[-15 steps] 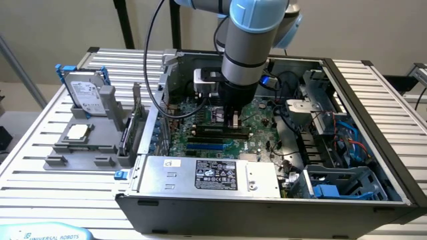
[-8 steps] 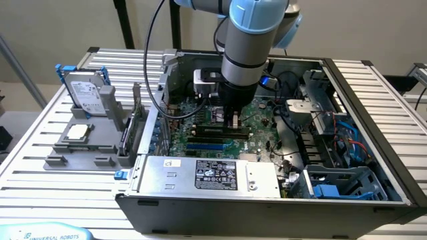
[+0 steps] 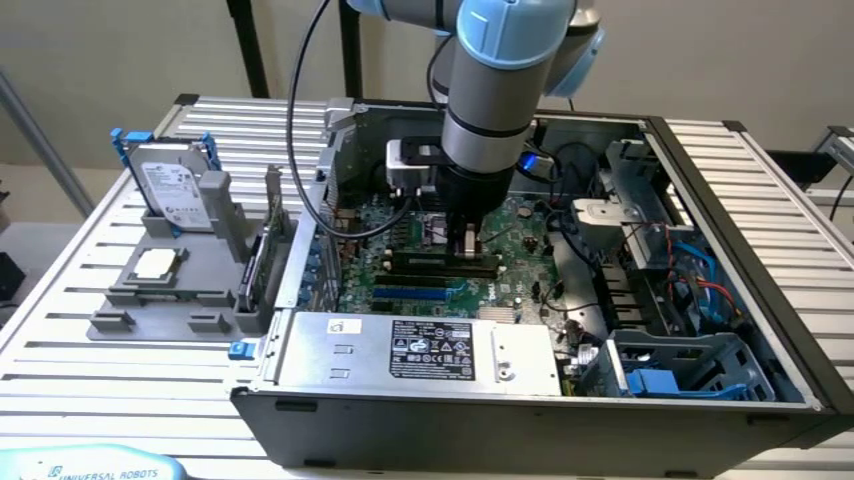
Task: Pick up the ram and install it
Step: 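Insert the ram into the slot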
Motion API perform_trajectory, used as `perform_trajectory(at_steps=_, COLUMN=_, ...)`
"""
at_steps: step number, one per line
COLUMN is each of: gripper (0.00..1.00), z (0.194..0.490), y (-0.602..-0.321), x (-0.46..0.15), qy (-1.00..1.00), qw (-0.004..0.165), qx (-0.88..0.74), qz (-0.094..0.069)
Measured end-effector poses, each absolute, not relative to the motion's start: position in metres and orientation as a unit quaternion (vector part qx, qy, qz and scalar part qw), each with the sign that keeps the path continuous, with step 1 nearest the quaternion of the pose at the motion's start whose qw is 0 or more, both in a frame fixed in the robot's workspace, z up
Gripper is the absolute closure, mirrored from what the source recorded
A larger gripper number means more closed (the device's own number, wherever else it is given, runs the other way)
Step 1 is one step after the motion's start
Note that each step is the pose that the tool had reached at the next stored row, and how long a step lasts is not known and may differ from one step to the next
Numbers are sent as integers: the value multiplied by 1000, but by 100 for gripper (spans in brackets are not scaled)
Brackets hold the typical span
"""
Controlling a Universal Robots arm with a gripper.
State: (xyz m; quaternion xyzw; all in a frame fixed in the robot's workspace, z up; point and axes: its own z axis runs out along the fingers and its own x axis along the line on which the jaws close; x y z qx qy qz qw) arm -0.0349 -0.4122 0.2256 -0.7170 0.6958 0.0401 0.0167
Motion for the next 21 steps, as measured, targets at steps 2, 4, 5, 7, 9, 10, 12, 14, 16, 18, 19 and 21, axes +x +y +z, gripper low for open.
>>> perform_trajectory(at_steps=2, gripper=86, z=225, y=-412, x=-35, qy=696, qw=17, qx=-717, qz=40)
perform_trajectory(at_steps=4, gripper=86, z=225, y=-412, x=-35, qy=696, qw=17, qx=-716, qz=40)
perform_trajectory(at_steps=5, gripper=86, z=225, y=-412, x=-35, qy=697, qw=17, qx=-716, qz=40)
perform_trajectory(at_steps=7, gripper=86, z=224, y=-412, x=-35, qy=697, qw=17, qx=-716, qz=40)
perform_trajectory(at_steps=9, gripper=86, z=224, y=-412, x=-35, qy=697, qw=17, qx=-716, qz=40)
perform_trajectory(at_steps=10, gripper=86, z=223, y=-412, x=-35, qy=697, qw=17, qx=-716, qz=40)
perform_trajectory(at_steps=12, gripper=86, z=223, y=-412, x=-35, qy=697, qw=17, qx=-716, qz=40)
perform_trajectory(at_steps=14, gripper=86, z=223, y=-412, x=-35, qy=697, qw=17, qx=-716, qz=40)
perform_trajectory(at_steps=16, gripper=85, z=223, y=-412, x=-35, qy=697, qw=17, qx=-716, qz=40)
perform_trajectory(at_steps=18, gripper=72, z=223, y=-412, x=-35, qy=697, qw=17, qx=-716, qz=40)
perform_trajectory(at_steps=19, gripper=72, z=224, y=-412, x=-35, qy=697, qw=17, qx=-716, qz=40)
perform_trajectory(at_steps=21, gripper=72, z=230, y=-412, x=-35, qy=697, qw=18, qx=-716, qz=40)
